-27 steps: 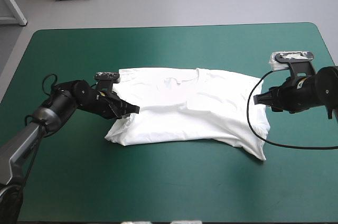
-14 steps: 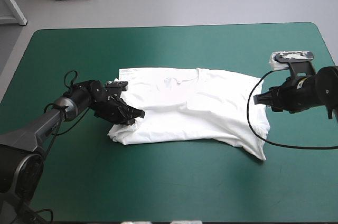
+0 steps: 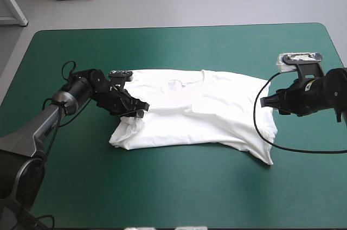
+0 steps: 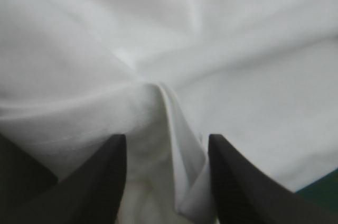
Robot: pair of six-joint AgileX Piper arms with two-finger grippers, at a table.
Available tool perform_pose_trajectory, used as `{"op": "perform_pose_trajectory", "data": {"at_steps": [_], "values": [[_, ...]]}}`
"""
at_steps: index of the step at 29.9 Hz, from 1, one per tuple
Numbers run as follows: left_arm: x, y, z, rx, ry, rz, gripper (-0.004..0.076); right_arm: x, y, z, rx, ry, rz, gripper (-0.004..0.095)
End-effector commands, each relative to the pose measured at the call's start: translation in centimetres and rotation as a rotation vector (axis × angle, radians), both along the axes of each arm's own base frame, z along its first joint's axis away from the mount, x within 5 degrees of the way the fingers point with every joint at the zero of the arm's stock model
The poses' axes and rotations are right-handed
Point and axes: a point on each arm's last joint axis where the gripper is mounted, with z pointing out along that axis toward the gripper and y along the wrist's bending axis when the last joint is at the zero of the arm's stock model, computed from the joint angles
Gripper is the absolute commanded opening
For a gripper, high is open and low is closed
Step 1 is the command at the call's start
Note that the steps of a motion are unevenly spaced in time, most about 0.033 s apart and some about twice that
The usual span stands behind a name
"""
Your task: Fold the cloth
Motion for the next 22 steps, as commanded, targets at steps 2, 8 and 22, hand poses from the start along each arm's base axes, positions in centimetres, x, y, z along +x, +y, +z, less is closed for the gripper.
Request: {"op": "perform_pose_trajectory", "data": {"at_steps": [2, 8, 22], "values": [[-0.5, 0.0, 4.9, -0.013, -0.108, -0.027, 0.0412, -0.7, -0.2, 1.4, 0.003, -0.059, -0.003, 0.0414], [-2.0, 1.3, 7.4, 0.061, -0.167, 0.017, 0.0412, -0.5, -1.0, 1.3, -0.048, -0.057, -0.1, 0.0414], [-5.7, 3.8, 9.1, 0.244, -0.096, 0.057, 0.0412, 3.1, -3.4, -2.4, 0.027, 0.103, -0.188, 0.0414]]}}
